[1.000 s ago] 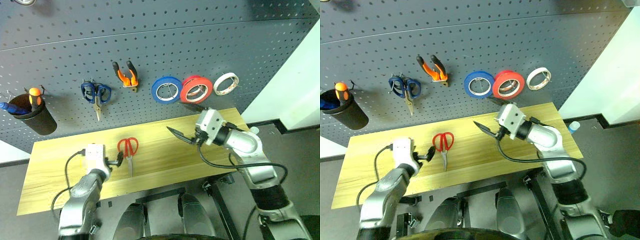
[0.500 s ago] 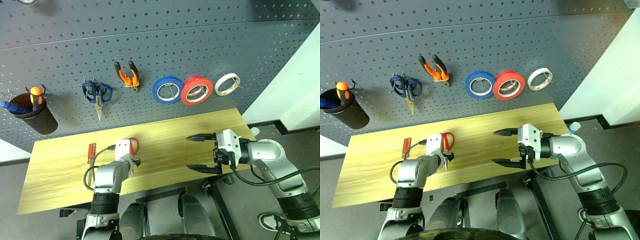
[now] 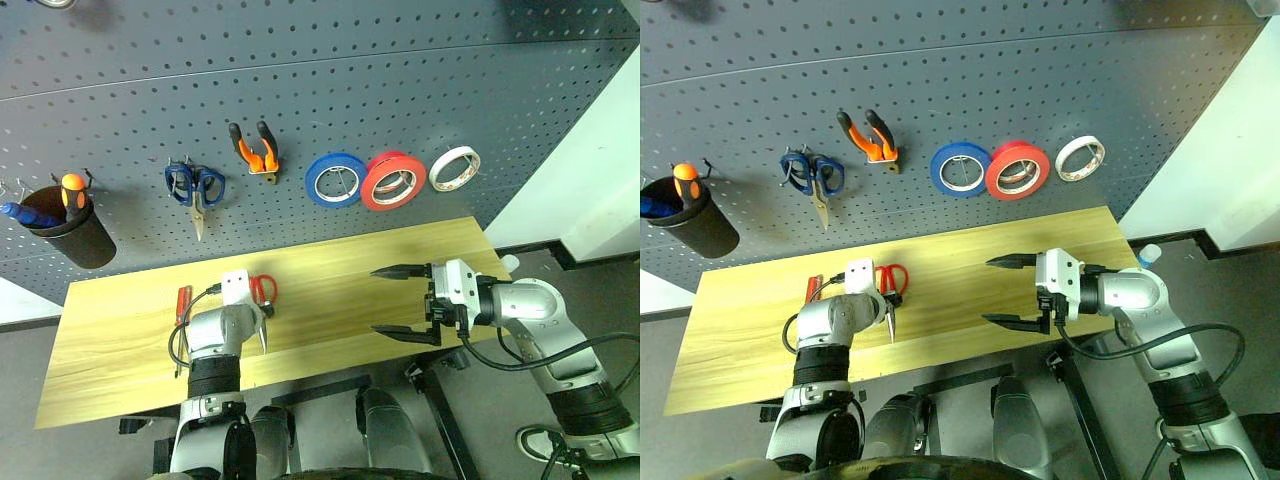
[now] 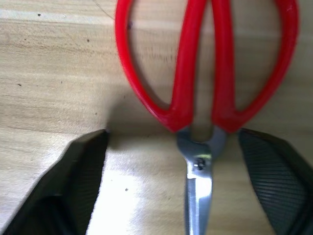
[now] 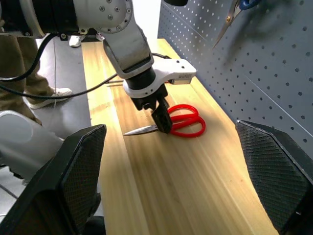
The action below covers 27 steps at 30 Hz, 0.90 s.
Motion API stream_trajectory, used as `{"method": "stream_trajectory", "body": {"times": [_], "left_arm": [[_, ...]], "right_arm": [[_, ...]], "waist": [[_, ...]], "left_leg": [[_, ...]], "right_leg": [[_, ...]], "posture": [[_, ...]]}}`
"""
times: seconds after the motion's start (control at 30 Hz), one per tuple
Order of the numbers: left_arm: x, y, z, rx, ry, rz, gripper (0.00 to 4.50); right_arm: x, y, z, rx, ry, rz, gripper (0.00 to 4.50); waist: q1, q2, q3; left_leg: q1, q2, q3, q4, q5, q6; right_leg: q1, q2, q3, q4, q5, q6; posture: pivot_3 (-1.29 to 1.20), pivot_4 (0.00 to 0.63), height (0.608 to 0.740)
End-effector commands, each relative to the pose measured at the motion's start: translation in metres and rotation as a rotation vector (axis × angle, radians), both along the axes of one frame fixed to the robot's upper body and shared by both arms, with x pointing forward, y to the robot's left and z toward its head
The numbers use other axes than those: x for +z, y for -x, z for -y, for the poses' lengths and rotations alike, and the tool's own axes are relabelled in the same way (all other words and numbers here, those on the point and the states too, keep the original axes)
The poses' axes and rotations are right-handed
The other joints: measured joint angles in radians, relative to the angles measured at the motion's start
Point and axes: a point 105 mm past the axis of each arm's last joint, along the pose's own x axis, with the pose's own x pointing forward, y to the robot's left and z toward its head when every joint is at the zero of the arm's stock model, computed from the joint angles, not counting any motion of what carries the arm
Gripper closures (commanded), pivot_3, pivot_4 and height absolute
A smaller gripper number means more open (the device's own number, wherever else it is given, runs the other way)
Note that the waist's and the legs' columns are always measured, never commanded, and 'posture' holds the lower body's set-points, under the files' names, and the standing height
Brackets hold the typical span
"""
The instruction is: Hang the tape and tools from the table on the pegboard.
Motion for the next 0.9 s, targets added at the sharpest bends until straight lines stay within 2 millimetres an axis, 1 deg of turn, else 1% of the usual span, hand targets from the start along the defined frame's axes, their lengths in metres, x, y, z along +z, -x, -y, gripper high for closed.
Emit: {"method": "stream_trajectory", "body": {"times": [0.03,0.27,0.3,0.33,0.4,0.47,0.53,0.6,0.63,0.7,0.77,0.83,0.87,0.9], "left_arm": [[-0.003,-0.001,0.005,0.019,0.058,-0.001,1.63],[-0.001,-0.003,0.005,0.030,0.063,0.002,3.99],[0.000,-0.003,0.005,0.030,0.064,0.006,4.29],[0.001,-0.003,0.005,0.029,0.062,0.011,4.48],[0.005,-0.004,0.006,0.011,0.064,0.035,4.48],[0.017,-0.005,0.008,-0.030,0.078,0.093,4.48],[0.022,0.001,0.000,-0.043,0.048,0.114,4.48],[0.028,0.008,-0.015,-0.070,-0.012,0.155,4.48],[0.030,0.012,-0.019,-0.086,-0.017,0.174,4.48],[0.046,0.018,-0.028,-0.161,-0.024,0.300,4.48],[0.057,0.028,-0.038,-0.196,0.005,0.379,4.48],[0.072,0.040,-0.050,-0.288,-0.025,0.497,4.48],[0.081,0.045,-0.054,-0.339,-0.044,0.564,4.48],[0.098,0.049,-0.056,-0.379,-0.033,0.687,4.48]], "right_arm": [[0.008,-0.003,-0.001,-0.004,-0.009,0.050,0.06],[0.011,-0.008,-0.003,-0.009,-0.007,0.066,0.06],[0.011,-0.009,-0.003,-0.009,-0.006,0.067,0.06],[0.011,-0.010,-0.003,-0.009,-0.005,0.067,0.06],[0.011,-0.012,-0.004,-0.013,-0.005,0.070,0.06],[0.013,-0.014,-0.004,-0.024,-0.015,0.074,0.06],[0.015,-0.016,-0.005,-0.034,-0.034,0.072,0.06],[0.016,-0.016,-0.006,-0.041,-0.058,0.063,0.06],[0.017,-0.017,-0.007,-0.044,-0.070,0.056,0.06],[0.020,-0.016,-0.010,-0.036,-0.098,0.052,0.06],[0.026,-0.014,-0.014,-0.019,-0.136,0.043,0.06],[0.031,-0.011,-0.018,0.007,-0.168,0.031,0.06],[0.033,-0.011,-0.019,0.015,-0.177,0.036,0.06],[0.035,-0.010,-0.021,0.023,-0.185,0.037,0.06]], "waist": [[0.000,0.000,0.000],[0.001,0.000,-0.001],[0.001,-0.001,-0.001],[0.001,-0.001,-0.001],[0.000,-0.001,-0.001],[-0.004,-0.001,-0.001],[-0.004,-0.001,-0.001],[-0.005,-0.001,-0.002],[-0.005,-0.001,-0.002],[-0.006,-0.001,-0.002],[-0.004,0.000,-0.002],[-0.001,0.000,-0.003],[-0.002,0.000,-0.003],[-0.002,-0.001,-0.003]], "left_leg": [[0.000,0.000,0.000,0.000,0.000,0.000],[0.000,0.000,0.000,0.000,0.001,-0.001],[0.000,0.000,0.000,0.000,0.001,-0.001],[0.000,0.000,0.000,0.000,0.001,-0.001],[0.000,0.000,0.000,0.000,0.001,-0.001],[0.000,0.000,0.000,0.000,0.001,-0.002],[0.000,0.000,0.000,0.000,0.001,-0.002],[0.000,0.000,0.000,0.000,0.001,-0.002],[0.000,0.000,0.000,0.000,0.001,-0.002],[0.000,0.000,0.000,0.000,0.001,-0.002],[0.000,0.000,0.001,0.000,0.001,-0.003],[0.000,0.000,0.001,0.000,0.001,-0.003],[0.000,0.000,0.001,0.000,0.001,-0.003],[0.000,0.000,0.001,0.000,0.001,-0.003]], "right_leg": [[0.000,0.000,0.000,0.000,0.000,0.000],[0.000,0.000,0.000,0.000,0.000,0.000],[0.000,0.000,0.000,0.000,0.000,0.000],[0.000,0.000,0.000,0.000,0.001,0.000],[0.000,0.000,0.000,0.000,0.001,0.000],[0.000,0.000,0.000,0.000,0.001,0.000],[0.000,0.000,0.000,0.000,0.001,0.000],[0.000,0.000,0.000,0.001,0.001,0.000],[-0.001,0.000,0.000,0.001,0.001,0.000],[-0.001,0.000,0.000,0.001,0.001,0.000],[-0.001,0.000,0.001,0.001,0.001,0.000],[-0.001,-0.001,0.001,0.001,0.001,0.000],[-0.001,-0.001,0.001,0.001,0.001,0.000],[-0.001,-0.001,0.000,0.001,0.001,-0.001]], "posture": [[-0.05,0.129,0.738],[-0.04,0.120,0.738],[-0.04,0.119,0.738],[-0.04,0.117,0.738],[-0.04,0.117,0.738],[-0.04,0.117,0.738],[-0.04,0.113,0.738],[-0.04,0.113,0.738],[-0.04,0.113,0.738],[-0.04,0.113,0.738],[-0.04,0.113,0.738],[-0.03,0.111,0.738],[-0.03,0.111,0.738],[-0.02,0.109,0.738]]}}
